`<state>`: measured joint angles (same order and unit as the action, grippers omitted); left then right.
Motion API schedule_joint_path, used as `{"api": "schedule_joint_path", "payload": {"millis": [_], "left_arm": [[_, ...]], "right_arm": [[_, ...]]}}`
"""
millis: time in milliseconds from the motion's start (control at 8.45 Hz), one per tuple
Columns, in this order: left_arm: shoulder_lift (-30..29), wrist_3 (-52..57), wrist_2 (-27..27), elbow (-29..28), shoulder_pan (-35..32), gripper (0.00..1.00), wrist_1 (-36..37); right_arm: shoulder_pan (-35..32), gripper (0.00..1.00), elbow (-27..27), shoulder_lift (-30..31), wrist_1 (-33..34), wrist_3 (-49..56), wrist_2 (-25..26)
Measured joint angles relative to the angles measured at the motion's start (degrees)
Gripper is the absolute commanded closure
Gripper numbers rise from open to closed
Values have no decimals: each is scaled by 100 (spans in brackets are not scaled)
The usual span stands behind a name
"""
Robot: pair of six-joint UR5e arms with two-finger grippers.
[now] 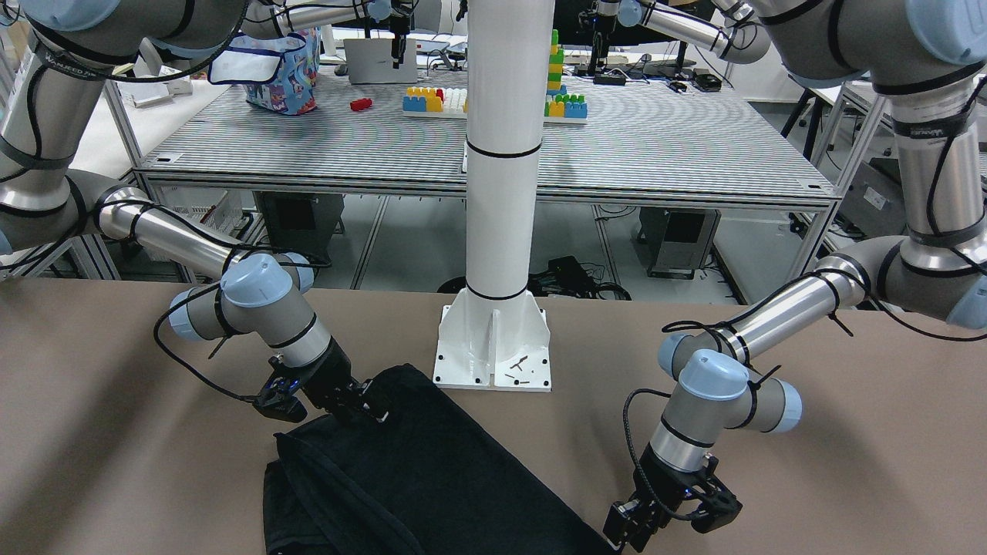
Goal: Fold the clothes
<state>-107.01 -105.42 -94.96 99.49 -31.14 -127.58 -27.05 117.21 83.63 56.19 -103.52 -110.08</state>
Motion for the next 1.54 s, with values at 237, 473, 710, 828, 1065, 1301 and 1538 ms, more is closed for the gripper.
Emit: {"api": "schedule_joint_path", "payload": {"millis": [237,473,710,828,1065,1301,1538], "left_arm": [[14,-72,136,-99,158,34,-17],[-47,-87,163,-192,202,54,-18],[-139,-104,178,-262,211,100,-21],[-161,-108,179,-277,212,100,-21],[-195,-108,175,-267,206,100,-21],[-292,30,117,-283,92,100,4],[-482,488,-288,-566,-447,100,32]], "right_arm": [[-1,5,-73,-4,-1,34,40],[-3,5,-103,-4,1,128,47],[-14,5,-113,1,-2,152,48],[-17,5,-116,3,-2,155,48],[-25,5,-120,3,-2,157,52],[-28,5,-123,4,-12,154,56],[-44,5,-126,1,-50,149,127]]}}
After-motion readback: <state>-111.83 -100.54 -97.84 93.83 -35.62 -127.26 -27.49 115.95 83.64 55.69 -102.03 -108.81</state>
